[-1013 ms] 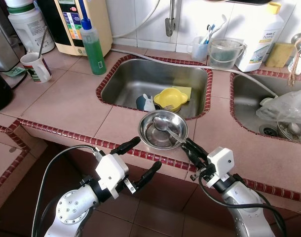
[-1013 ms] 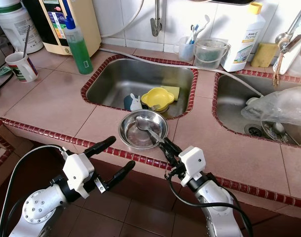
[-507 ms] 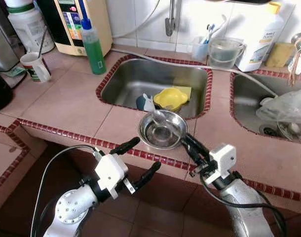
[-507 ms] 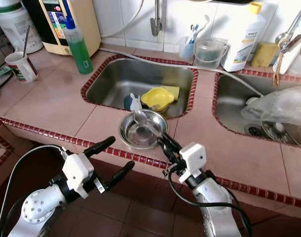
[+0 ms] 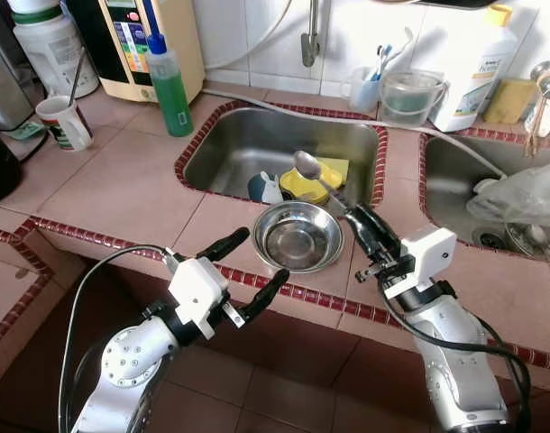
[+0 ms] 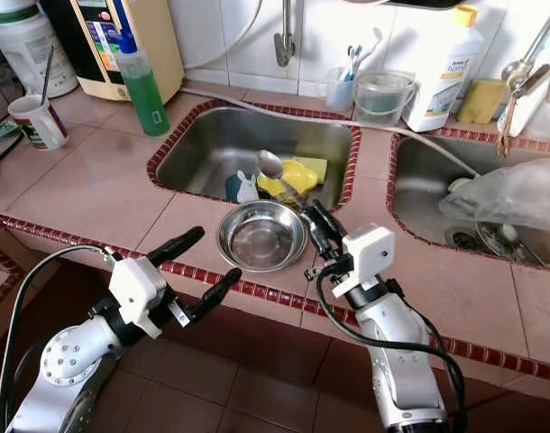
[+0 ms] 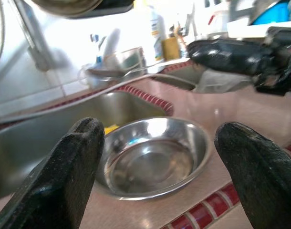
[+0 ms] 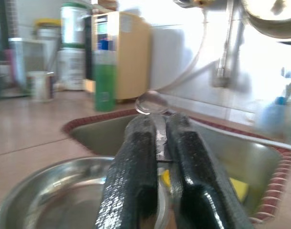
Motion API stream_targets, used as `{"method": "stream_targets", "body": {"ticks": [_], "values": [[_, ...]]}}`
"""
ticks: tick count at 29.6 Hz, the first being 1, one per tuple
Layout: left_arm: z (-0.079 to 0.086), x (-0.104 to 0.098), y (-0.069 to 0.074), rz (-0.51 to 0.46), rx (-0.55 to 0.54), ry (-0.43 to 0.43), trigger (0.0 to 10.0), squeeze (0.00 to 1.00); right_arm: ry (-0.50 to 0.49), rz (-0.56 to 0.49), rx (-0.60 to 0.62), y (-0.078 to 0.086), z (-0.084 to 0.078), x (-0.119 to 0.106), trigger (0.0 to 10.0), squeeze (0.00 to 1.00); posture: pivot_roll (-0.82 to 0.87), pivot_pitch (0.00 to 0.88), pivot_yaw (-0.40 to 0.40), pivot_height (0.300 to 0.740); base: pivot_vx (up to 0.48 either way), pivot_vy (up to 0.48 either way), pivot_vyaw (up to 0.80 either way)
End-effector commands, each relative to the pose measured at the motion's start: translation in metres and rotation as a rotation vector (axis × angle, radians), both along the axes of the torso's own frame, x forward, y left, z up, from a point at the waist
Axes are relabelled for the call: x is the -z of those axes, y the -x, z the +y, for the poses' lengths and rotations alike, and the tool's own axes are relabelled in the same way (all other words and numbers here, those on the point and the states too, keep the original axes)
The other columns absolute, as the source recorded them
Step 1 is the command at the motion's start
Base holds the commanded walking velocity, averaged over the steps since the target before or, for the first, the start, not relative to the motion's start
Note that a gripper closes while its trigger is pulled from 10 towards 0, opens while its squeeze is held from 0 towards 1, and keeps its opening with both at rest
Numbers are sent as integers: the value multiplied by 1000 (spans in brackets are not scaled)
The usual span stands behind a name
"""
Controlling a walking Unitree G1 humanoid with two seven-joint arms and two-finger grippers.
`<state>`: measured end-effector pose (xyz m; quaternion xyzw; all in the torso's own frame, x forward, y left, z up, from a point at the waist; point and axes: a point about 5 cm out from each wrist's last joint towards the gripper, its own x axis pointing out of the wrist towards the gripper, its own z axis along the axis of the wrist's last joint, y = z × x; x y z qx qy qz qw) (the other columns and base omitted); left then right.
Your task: Kitchen organization
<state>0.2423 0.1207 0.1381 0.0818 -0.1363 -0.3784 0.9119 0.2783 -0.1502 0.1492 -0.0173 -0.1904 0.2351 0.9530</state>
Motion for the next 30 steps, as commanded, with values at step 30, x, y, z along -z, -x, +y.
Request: {"method": "stream_targets", "body": {"ticks": [30], "values": [[33,-29,-73,107,-290,228,10000,0,46,-9,265,-23,-6,-16,10000,0,-16,64,28,740,170,0,0]]}}
